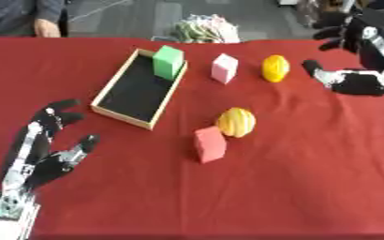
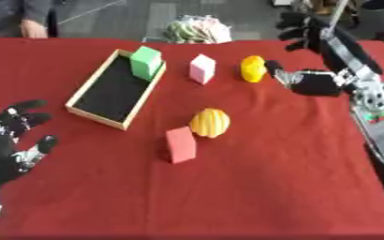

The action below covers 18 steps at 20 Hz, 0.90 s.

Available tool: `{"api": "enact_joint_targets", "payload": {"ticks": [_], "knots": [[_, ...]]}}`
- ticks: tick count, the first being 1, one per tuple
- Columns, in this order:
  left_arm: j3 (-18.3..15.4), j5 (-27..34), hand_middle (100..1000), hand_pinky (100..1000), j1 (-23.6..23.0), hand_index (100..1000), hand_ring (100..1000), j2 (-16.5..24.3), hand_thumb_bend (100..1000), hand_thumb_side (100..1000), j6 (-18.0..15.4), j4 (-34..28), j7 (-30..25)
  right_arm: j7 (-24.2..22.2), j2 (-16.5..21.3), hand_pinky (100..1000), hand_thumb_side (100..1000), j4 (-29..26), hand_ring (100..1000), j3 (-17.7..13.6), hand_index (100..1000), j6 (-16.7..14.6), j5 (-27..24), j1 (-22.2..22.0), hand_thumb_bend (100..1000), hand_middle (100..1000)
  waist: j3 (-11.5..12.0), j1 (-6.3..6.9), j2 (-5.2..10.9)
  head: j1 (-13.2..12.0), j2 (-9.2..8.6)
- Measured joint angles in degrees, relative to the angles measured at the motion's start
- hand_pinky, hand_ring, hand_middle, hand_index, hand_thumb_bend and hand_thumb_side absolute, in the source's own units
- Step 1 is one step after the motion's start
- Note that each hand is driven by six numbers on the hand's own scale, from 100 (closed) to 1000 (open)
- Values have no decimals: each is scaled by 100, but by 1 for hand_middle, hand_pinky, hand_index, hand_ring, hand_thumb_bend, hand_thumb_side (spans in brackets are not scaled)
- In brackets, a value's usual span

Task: Pick up objects on the table and place them in the box.

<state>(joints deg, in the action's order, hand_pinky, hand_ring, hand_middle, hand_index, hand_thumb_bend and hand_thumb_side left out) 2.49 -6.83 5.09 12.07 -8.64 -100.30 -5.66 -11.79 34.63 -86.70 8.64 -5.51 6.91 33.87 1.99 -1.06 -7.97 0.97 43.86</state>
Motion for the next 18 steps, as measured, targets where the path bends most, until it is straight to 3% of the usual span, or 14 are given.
{"api": "enact_joint_targets", "payload": {"ticks": [1,7,13,18], "knots": [[21,4,786,847,0,819,737,0,671,453,-3,0,-22,-86,53,763,100,258,830,45,936,0,107,223,414,836,35,0,12,26,0],[104,27,786,847,-1,819,737,3,667,457,-15,0,-135,-362,-128,771,110,2157,832,-12,933,-160,972,1257,420,834,241,0,42,174,1],[177,58,785,846,0,819,750,3,662,459,-26,0,-236,-308,-616,771,126,3913,829,-435,927,-215,1768,1819,427,827,367,0,46,315,1],[237,77,785,845,22,819,755,3,659,460,-40,-1,-323,-38,-833,769,131,4865,826,-767,924,-143,2293,2026,428,824,464,0,46,428,1]]}}
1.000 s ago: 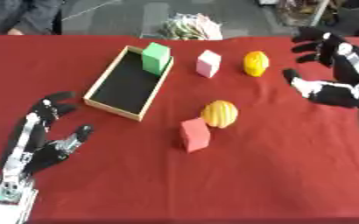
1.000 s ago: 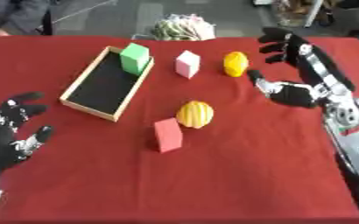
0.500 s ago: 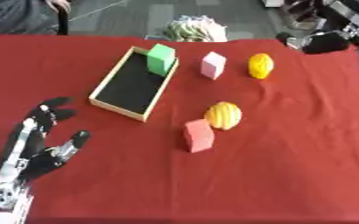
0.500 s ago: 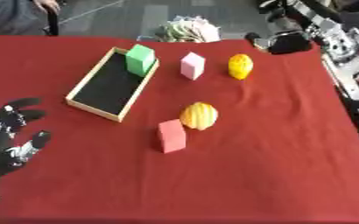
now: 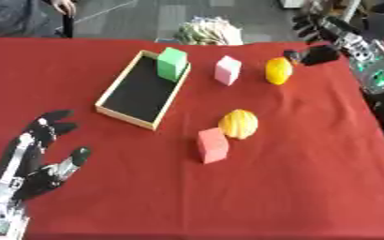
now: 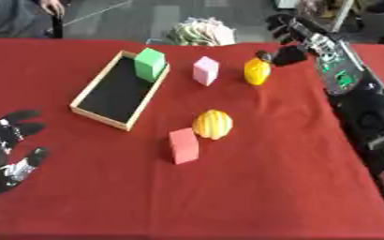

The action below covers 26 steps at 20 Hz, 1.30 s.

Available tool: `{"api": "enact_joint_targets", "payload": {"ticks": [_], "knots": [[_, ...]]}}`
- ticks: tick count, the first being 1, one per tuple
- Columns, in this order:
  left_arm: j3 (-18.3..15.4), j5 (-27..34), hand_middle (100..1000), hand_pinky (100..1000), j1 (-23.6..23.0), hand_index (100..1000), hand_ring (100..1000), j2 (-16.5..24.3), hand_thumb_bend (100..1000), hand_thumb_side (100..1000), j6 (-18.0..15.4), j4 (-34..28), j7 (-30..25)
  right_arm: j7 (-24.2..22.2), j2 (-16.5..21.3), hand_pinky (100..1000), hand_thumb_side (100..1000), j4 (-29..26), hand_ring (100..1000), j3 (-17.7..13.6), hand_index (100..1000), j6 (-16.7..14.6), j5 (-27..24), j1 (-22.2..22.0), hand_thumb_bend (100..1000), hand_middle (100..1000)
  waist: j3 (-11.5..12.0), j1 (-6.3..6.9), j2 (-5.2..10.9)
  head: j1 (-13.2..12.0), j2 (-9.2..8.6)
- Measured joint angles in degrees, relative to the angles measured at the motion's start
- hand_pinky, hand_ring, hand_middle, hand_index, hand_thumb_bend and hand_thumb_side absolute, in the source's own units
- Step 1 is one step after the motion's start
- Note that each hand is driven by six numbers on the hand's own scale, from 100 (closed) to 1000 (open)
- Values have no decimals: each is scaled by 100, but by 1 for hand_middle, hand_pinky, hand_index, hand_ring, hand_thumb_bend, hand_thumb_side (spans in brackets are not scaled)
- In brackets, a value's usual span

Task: Pick up objects on the table and place them in the box.

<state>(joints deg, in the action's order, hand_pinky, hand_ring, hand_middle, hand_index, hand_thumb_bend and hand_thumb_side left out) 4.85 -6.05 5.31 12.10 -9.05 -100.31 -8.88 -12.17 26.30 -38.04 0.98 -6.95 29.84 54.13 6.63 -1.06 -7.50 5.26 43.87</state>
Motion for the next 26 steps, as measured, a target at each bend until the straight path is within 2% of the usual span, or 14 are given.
{"api": "enact_joint_targets", "payload": {"ticks": [5,10,22,26], "knots": [[36,26,784,845,32,819,755,0,653,462,-11,-3,-73,394,-45,767,142,511,823,-210,923,73,112,45,432,821,89,0,0,90,0],[66,47,783,844,84,820,755,0,651,463,-29,-27,-137,523,-86,767,149,769,823,-263,923,96,110,48,429,821,168,1,-7,134,0],[102,96,783,844,213,821,755,0,644,466,-45,-110,-230,692,-129,762,155,1039,814,-313,906,180,28,28,411,808,368,2,-120,294,1],[133,99,783,844,238,822,755,0,642,469,-50,-113,-272,806,-130,753,133,1099,805,-327,889,248,47,28,395,800,448,3,-174,348,1]]}}
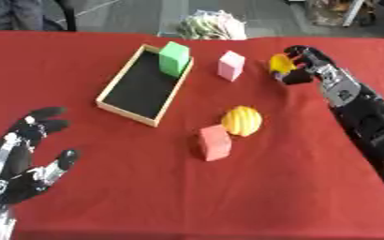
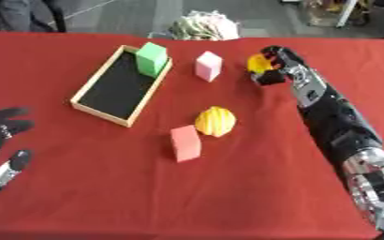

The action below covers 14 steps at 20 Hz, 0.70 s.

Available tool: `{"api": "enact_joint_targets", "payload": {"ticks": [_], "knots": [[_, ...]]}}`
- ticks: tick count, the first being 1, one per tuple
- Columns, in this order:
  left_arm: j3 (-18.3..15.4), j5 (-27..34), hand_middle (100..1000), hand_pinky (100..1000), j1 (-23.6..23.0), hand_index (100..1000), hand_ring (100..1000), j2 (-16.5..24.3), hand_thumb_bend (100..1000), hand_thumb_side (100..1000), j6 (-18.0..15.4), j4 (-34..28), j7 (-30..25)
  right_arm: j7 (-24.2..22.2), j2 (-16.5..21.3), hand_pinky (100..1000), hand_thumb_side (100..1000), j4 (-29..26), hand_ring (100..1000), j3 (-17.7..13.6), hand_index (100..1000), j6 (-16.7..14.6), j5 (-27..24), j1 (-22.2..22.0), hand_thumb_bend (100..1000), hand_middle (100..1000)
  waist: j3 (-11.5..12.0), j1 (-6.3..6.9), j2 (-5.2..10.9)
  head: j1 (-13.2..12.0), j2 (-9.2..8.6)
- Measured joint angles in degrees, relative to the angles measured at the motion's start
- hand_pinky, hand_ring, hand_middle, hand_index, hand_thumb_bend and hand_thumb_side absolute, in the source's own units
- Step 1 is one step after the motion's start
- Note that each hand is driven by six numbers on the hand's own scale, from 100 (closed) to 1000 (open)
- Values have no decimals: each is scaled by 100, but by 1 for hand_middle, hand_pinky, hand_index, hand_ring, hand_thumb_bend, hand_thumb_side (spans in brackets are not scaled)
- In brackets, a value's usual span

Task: Pick up objects on the table and place them in the box.

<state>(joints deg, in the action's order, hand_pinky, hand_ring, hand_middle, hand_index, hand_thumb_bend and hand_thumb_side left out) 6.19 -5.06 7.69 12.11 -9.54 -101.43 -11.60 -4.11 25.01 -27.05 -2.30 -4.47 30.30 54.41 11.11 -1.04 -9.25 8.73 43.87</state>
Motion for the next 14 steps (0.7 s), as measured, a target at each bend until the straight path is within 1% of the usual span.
{"api": "enact_joint_targets", "payload": {"ticks": [4,7,10,12,13,14], "knots": [[1,1,783,843,30,822,755,0,641,470,-3,-6,-23,312,8,736,100,54,781,-18,855,206,197,-2,383,776,59,0,-38,32,0],[2,1,783,843,36,822,755,0,639,470,-2,-28,-29,564,10,700,100,71,733,-18,807,376,391,-4,360,728,65,0,-47,51,0],[2,3,781,842,43,822,753,0,634,474,1,-31,-41,800,8,643,100,81,638,-20,712,524,560,-7,280,624,64,0,-53,55,0],[3,3,781,841,45,822,753,0,633,475,1,-31,-43,993,4,609,100,80,576,-33,638,582,642,-30,209,556,61,0,-54,56,0],[3,4,780,841,45,822,752,0,632,475,1,-31,-43,1110,1,590,100,77,539,-46,587,595,665,-47,165,513,56,0,-54,56,0],[3,5,780,841,45,822,752,0,631,476,1,-31,-43,1238,-1,578,100,75,520,-53,559,603,688,-58,155,492,49,0,-54,56,0]]}}
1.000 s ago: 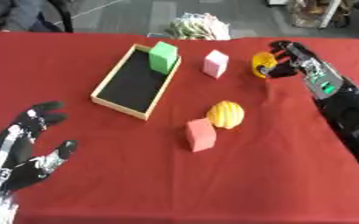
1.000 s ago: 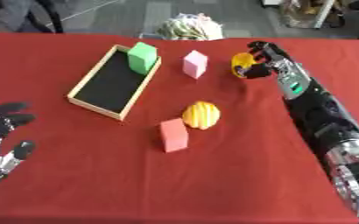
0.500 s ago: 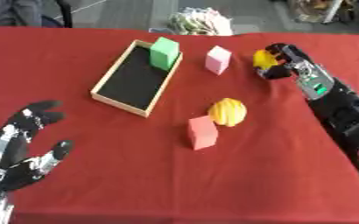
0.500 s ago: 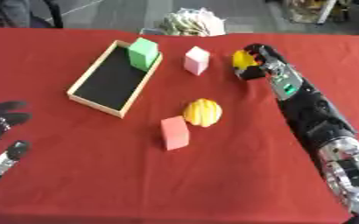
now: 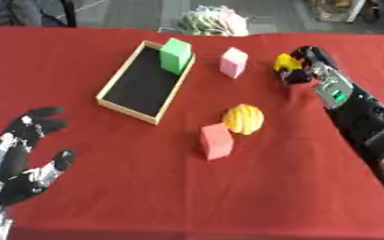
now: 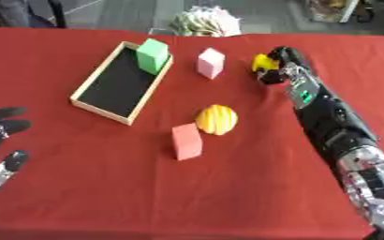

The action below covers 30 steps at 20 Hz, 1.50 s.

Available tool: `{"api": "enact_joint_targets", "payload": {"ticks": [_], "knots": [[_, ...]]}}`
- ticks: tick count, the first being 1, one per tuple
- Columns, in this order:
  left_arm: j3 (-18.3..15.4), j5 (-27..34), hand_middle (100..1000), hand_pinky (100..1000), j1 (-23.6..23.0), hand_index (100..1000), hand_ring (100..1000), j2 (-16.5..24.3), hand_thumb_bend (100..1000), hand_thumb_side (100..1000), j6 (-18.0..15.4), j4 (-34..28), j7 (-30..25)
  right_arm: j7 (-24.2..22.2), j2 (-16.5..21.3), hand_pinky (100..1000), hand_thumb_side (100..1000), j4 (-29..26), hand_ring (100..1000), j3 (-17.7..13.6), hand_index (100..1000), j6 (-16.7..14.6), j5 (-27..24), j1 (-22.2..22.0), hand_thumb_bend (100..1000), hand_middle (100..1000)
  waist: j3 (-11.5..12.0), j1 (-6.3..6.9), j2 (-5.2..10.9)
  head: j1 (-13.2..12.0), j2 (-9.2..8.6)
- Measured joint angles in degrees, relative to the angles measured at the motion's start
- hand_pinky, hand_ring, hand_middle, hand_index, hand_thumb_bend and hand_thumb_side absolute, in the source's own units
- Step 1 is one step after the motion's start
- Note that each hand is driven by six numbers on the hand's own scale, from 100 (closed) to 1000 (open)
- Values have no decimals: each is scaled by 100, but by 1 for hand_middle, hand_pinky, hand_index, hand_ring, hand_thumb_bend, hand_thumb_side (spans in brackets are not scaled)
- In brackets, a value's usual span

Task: Pick up objects on the table and place them in the box.

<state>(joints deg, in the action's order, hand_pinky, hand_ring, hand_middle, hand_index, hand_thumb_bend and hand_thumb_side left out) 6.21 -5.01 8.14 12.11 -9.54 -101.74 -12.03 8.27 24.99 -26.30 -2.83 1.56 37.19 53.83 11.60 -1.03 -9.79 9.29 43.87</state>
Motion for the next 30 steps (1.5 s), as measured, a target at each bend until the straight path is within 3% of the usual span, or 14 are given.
{"api": "enact_joint_targets", "payload": {"ticks": [4,7,10,14,22,26,30], "knots": [[0,15,778,840,0,822,750,0,627,477,2,0,2,553,-1,552,100,-63,447,-13,440,-37,23,-48,114,398,-52,0,0,-5,0],[-1,36,777,839,-1,821,749,0,625,476,9,0,9,803,-1,553,100,-267,436,20,428,-175,7,-80,112,387,-114,0,0,-24,0],[-5,44,775,838,-4,821,747,0,623,475,21,0,25,722,-1,559,100,-700,441,162,435,-411,-13,-104,112,392,-182,0,2,-56,0],[-27,45,774,838,-16,821,747,0,621,474,28,1,54,273,-40,565,100,-1618,446,516,440,-788,-121,-169,110,397,-247,0,7,-65,0],[-46,47,771,836,-50,817,744,-2,620,471,22,1,80,-1051,-434,591,100,-3381,466,1581,462,-1349,-490,-85,116,420,-195,0,19,-45,0],[-56,84,767,831,-52,814,740,-6,621,467,20,1,83,-1691,-853,604,100,-3580,481,1936,480,-1519,-559,-34,117,438,-157,0,27,19,0],[-77,182,762,826,-53,812,735,-50,619,459,-4,-6,107,-2125,-1323,612,100,-3311,492,2016,494,-1686,-426,-46,111,450,-30,0,60,102,0]]}}
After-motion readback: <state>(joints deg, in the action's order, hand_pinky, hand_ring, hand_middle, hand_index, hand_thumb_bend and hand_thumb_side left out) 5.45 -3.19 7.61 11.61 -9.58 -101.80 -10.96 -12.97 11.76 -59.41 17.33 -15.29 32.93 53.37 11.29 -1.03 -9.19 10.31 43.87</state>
